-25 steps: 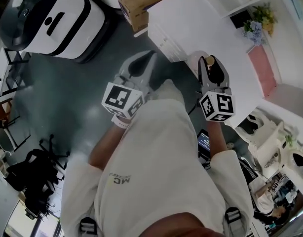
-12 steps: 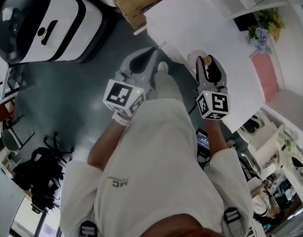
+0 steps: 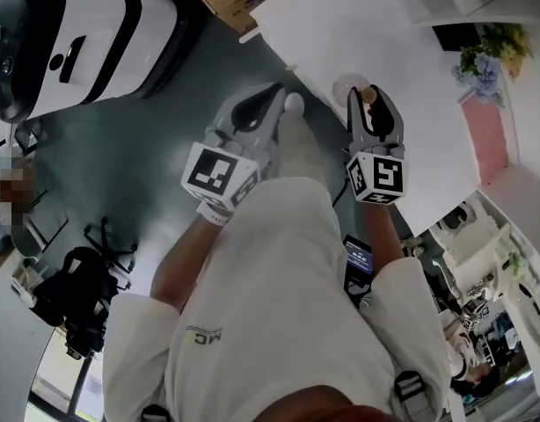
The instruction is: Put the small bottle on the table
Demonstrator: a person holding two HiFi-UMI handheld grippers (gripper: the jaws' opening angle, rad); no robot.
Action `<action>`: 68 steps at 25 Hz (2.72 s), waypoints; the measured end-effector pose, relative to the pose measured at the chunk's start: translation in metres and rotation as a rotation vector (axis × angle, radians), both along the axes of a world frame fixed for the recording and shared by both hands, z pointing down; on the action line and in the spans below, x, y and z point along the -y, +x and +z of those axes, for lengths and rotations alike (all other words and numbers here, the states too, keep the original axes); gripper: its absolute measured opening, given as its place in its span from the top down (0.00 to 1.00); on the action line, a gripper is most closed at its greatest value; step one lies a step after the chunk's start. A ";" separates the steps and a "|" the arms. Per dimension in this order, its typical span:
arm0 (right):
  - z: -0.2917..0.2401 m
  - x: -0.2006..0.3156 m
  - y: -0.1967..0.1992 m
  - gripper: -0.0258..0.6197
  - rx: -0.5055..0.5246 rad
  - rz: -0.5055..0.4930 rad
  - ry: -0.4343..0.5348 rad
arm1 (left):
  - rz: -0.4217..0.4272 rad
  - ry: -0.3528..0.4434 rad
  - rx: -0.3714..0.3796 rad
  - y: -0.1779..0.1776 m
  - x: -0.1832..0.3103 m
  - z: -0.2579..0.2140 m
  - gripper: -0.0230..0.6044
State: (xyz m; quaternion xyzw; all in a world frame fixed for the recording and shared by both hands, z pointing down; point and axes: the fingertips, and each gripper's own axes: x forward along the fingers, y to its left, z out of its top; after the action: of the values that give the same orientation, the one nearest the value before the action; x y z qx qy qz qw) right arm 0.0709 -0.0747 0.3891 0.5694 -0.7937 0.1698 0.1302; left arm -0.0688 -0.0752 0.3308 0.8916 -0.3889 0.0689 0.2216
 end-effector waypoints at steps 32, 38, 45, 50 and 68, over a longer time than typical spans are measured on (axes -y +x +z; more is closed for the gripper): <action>0.141 0.078 0.022 0.74 -0.043 0.009 -0.063 | 0.020 -0.135 0.071 0.026 0.056 0.134 0.96; 0.159 0.084 0.027 0.74 -0.049 0.028 -0.078 | 0.039 -0.159 0.073 0.035 0.057 0.148 0.96; 0.172 0.082 0.030 0.74 -0.058 0.035 -0.091 | 0.047 -0.165 0.076 0.043 0.056 0.155 0.96; 0.172 0.083 0.024 0.73 -0.059 0.015 -0.085 | 0.057 -0.166 0.087 0.044 0.052 0.156 0.96; 0.152 0.094 0.024 0.71 -0.023 -0.008 -0.065 | 0.039 -0.157 0.080 0.057 0.051 0.142 0.96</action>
State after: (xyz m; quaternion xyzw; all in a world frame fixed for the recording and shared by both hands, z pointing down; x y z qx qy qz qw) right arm 0.0947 -0.1690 0.5411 0.5635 -0.7886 0.1884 0.1585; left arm -0.0121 -0.1259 0.4732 0.8755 -0.3732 0.1390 0.2737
